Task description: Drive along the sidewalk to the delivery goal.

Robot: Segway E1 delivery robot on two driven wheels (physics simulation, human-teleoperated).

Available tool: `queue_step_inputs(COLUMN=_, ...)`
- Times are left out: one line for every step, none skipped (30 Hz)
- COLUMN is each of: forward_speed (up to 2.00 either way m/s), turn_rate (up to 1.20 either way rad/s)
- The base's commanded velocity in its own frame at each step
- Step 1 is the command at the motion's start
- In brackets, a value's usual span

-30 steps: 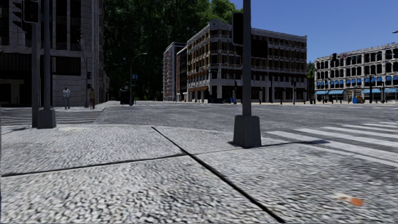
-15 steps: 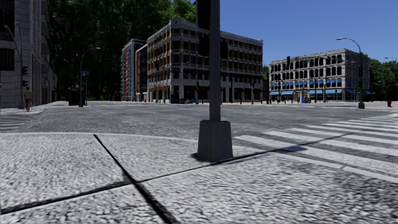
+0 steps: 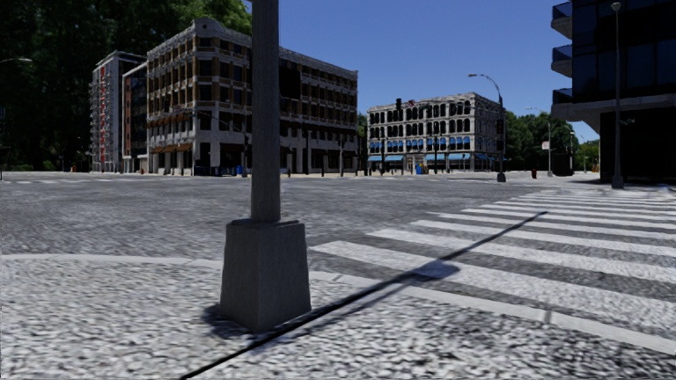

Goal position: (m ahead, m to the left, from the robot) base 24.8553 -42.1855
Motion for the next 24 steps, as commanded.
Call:
queue_step_inputs(forward_speed=1.71, turn_rate=-0.68)
queue_step_inputs(forward_speed=1.65, turn_rate=-0.68)
queue_step_inputs(forward_speed=1.62, turn_rate=-0.68)
queue_step_inputs(forward_speed=1.61, turn_rate=-0.68)
queue_step_inputs(forward_speed=1.60, turn_rate=-0.68)
queue_step_inputs(forward_speed=1.60, turn_rate=-0.68)
queue_step_inputs(forward_speed=1.60, turn_rate=-0.68)
queue_step_inputs(forward_speed=1.60, turn_rate=-0.68)
queue_step_inputs(forward_speed=1.57, turn_rate=-0.68)
queue_step_inputs(forward_speed=1.54, turn_rate=-0.68)
queue_step_inputs(forward_speed=1.54, turn_rate=-0.68)
queue_step_inputs(forward_speed=1.52, turn_rate=-0.68)
queue_step_inputs(forward_speed=1.52, turn_rate=-0.68)
queue_step_inputs(forward_speed=1.52, turn_rate=-0.68)
queue_step_inputs(forward_speed=1.52, turn_rate=-0.68)
queue_step_inputs(forward_speed=1.52, turn_rate=-0.68)
queue_step_inputs(forward_speed=1.52, turn_rate=-0.68)
queue_step_inputs(forward_speed=1.52, turn_rate=-0.68)
queue_step_inputs(forward_speed=1.52, turn_rate=-0.68)
queue_step_inputs(forward_speed=1.52, turn_rate=-0.68)
queue_step_inputs(forward_speed=1.52, turn_rate=-0.68)
queue_step_inputs(forward_speed=1.52, turn_rate=-0.68)
queue_step_inputs(forward_speed=1.52, turn_rate=-0.68)
queue_step_inputs(forward_speed=1.52, turn_rate=-0.68)
